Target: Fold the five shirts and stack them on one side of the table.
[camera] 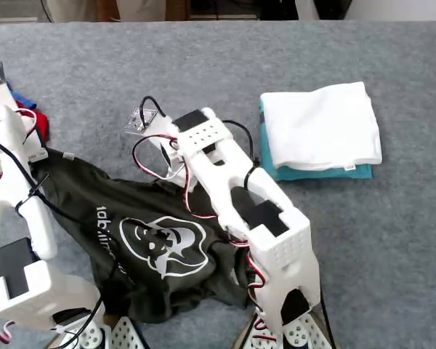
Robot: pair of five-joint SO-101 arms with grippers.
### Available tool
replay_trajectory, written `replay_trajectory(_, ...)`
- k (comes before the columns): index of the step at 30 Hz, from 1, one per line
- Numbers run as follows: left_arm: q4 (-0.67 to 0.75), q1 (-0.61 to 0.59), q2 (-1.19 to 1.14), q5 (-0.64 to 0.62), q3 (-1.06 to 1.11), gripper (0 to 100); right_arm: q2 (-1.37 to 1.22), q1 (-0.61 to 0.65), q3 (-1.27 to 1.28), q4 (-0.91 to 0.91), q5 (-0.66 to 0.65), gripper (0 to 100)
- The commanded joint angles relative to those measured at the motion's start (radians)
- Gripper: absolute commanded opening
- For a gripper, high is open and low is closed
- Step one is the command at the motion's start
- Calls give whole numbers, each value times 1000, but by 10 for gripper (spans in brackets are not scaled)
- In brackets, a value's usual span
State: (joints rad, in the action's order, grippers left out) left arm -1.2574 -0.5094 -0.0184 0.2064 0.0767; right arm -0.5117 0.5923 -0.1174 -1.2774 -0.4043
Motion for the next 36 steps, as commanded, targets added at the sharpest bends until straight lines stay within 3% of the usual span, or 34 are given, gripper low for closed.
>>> replay_trajectory(1,25,11,42,5,-15,18,61,8,1,66,21,1)
replay_trajectory(19,20,9,42,5,-11,18,67,-30,1,606,14,2)
replay_trajectory(23,20,9,42,5,-11,18,111,-84,-4,529,14,2)
replay_trajectory(27,20,6,42,5,-11,18,220,-139,-7,259,12,2)
replay_trajectory(31,26,9,42,5,-11,18,285,-154,39,44,-117,1)
replay_trajectory(36,26,11,42,5,-14,18,268,-154,183,123,-157,1)
